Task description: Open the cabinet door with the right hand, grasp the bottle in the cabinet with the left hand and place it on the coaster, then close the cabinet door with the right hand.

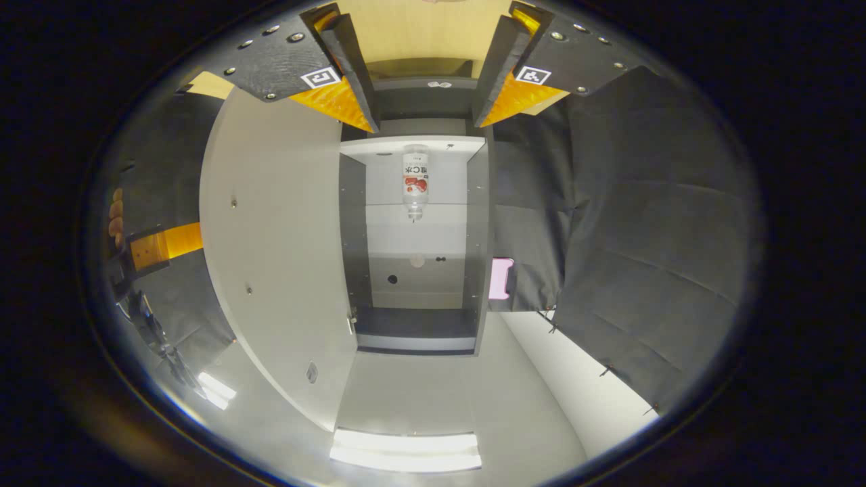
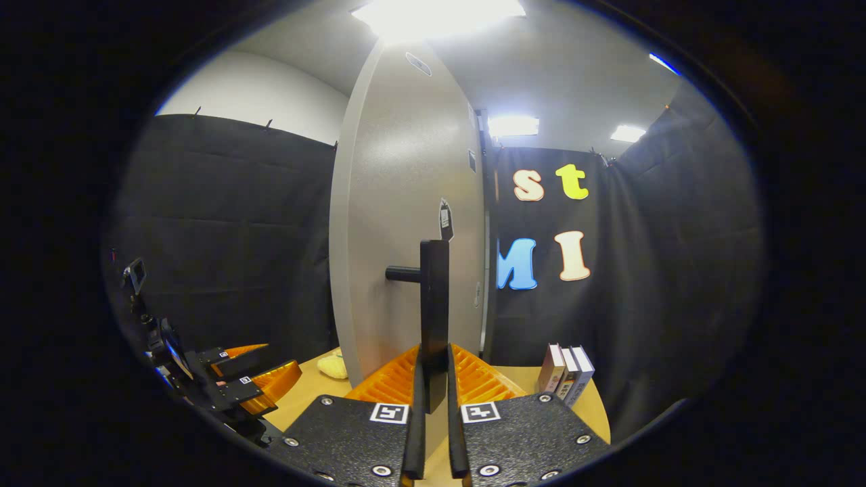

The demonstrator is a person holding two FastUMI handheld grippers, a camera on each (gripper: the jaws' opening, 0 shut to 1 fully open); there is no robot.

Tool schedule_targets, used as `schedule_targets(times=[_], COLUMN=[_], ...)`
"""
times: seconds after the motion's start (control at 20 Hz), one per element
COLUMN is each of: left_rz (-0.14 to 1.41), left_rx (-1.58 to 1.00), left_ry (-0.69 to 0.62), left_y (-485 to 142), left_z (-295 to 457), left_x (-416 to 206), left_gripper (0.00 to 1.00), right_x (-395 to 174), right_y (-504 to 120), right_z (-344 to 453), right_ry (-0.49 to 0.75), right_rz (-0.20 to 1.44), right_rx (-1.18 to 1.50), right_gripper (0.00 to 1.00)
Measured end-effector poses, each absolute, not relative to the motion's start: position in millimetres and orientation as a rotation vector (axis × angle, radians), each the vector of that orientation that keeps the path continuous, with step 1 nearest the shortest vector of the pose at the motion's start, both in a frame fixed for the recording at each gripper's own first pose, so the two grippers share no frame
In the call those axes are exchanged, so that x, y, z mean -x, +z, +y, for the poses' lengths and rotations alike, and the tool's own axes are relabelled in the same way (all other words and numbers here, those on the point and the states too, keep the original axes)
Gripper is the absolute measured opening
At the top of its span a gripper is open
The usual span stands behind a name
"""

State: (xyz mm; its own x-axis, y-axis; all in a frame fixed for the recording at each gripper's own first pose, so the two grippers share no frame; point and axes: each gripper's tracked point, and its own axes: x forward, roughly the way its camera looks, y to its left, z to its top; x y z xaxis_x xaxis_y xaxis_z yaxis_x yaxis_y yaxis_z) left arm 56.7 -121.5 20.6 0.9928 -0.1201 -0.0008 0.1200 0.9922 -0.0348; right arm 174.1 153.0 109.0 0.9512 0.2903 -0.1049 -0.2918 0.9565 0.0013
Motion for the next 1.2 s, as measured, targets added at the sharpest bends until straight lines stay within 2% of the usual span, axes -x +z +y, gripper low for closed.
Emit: schedule_targets(times=[0.2,0.4,0.6,0.65,0.7,0.85,0.9,1.2], left_rz=[0.008,0.003,0.008,0.011,0.015,0.028,0.029,0.044], left_rx=[0.028,0.021,0.044,0.056,0.066,0.063,0.051,0.089], left_ry=[-0.131,-0.138,-0.134,-0.131,-0.129,-0.136,-0.146,-0.214], left_y=[20.0,26.2,29.0,30.0,30.8,30.2,30.2,31.3], left_z=[-132.4,-137.4,-140.2,-140.8,-141.7,-143.9,-143.1,-154.0], left_x=[-52.6,-59.3,-67.8,-70.5,-72.2,-81.9,-85.7,-108.2], left_gripper=[0.78,0.78,0.78,0.78,0.78,0.78,0.78,0.78], right_x=[-176.1,-163.4,-150.1,-145.1,-139.6,-132.5,-130.3,-134.8], right_y=[109.8,108.8,99.6,96.9,91.4,81.5,79.2,64.2], right_z=[132.6,140.3,110.2,99.9,93.3,69.7,61.0,16.6], right_ry=[0.226,0.296,0.271,0.252,0.240,0.175,0.142,-0.063], right_rz=[0.087,0.086,0.075,0.074,0.076,0.076,0.075,0.096], right_rx=[0.018,-0.042,0.018,0.037,0.046,0.018,0.002,-0.060], right_gripper=[0.13,0.13,0.17,0.23,0.35,0.93,0.95,0.95])
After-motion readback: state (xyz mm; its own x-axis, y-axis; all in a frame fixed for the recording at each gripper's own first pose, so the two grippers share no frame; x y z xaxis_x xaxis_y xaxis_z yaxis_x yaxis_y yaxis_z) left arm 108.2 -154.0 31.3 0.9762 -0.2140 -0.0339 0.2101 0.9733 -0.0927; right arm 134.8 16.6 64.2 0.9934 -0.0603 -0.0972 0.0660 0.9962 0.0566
